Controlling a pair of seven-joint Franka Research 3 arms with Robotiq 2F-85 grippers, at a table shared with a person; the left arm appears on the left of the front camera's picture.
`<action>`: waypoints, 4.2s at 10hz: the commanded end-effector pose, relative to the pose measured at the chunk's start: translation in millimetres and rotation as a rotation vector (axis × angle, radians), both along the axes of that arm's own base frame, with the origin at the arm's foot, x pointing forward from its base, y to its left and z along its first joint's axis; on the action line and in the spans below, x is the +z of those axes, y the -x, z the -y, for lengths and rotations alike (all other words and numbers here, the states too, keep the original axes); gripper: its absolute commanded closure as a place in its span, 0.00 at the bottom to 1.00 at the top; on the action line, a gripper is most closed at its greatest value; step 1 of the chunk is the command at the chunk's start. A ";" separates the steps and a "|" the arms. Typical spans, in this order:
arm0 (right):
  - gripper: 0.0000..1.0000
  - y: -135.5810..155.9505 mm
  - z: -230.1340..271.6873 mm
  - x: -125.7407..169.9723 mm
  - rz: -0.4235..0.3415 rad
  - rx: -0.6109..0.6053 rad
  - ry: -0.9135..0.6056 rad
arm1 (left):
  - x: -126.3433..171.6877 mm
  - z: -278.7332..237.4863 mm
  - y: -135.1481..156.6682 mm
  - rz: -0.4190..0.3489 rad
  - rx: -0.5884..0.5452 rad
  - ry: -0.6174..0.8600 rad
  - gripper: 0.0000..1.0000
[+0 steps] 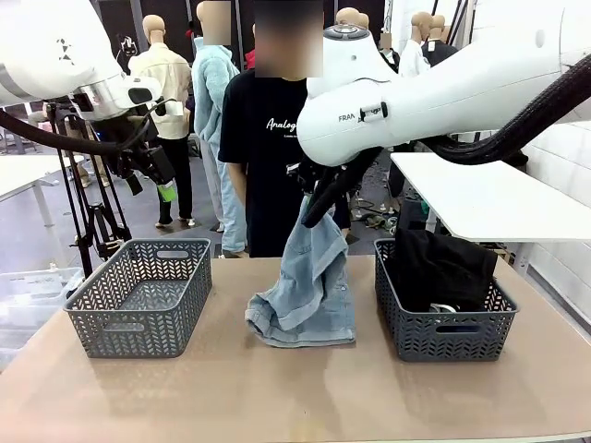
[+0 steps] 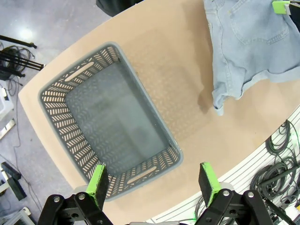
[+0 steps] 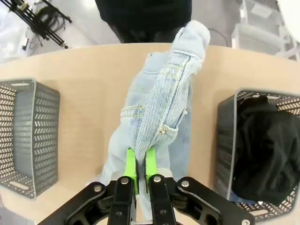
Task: Sort the tops and bottoms.
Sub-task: Lift clothes from the center of the table with your right hand, then sort the clothes according to human instructions.
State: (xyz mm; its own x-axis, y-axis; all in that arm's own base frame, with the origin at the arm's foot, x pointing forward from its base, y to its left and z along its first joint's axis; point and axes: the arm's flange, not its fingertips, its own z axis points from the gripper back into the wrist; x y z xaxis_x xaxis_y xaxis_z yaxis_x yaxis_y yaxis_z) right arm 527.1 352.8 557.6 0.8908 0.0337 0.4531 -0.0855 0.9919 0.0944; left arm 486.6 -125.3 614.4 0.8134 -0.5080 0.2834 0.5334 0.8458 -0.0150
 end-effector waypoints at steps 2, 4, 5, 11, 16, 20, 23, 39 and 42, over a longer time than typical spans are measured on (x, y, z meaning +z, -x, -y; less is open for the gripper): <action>1.00 -14.8 6.3 -21.4 -0.013 -0.042 0.016 | 1.4 -1.3 0.1 0.009 0.003 0.003 0.00; 1.00 -14.8 6.3 -21.4 -0.013 -0.042 0.016 | 1.4 -1.3 0.1 0.009 0.003 0.003 0.00; 1.00 -15.8 8.7 -25.3 -0.035 -0.023 0.016 | 1.4 -1.3 0.1 0.009 0.003 0.003 0.00; 1.00 -2.3 -1.7 140.3 0.251 -0.001 -0.027 | 1.4 -1.3 0.1 0.009 0.003 0.003 0.00; 1.00 27.4 10.0 191.7 0.374 -0.020 -0.037 | 1.4 -1.3 0.1 0.009 0.003 0.003 0.00; 1.00 34.1 19.5 211.2 0.405 -0.023 -0.052 | 1.4 -1.3 0.1 0.009 0.003 0.003 0.00; 1.00 36.8 21.9 212.8 0.379 -0.016 -0.047 | 1.4 -1.3 0.1 0.009 0.003 0.003 0.00; 1.00 36.8 21.9 212.8 0.379 -0.016 -0.047 | 1.4 -1.3 0.1 0.009 0.003 0.003 0.00; 1.00 36.8 21.9 212.8 0.379 -0.016 -0.047 | 1.4 -1.3 0.1 0.009 0.003 0.003 0.00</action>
State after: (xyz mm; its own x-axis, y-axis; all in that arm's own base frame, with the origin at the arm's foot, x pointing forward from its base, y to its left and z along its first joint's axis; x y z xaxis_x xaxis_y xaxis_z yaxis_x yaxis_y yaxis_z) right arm 491.3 331.5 766.4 0.6664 -0.0049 0.7456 -0.1061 0.9892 0.1014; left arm 486.7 -125.2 614.4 0.8136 -0.5077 0.2834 0.5331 0.8459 -0.0151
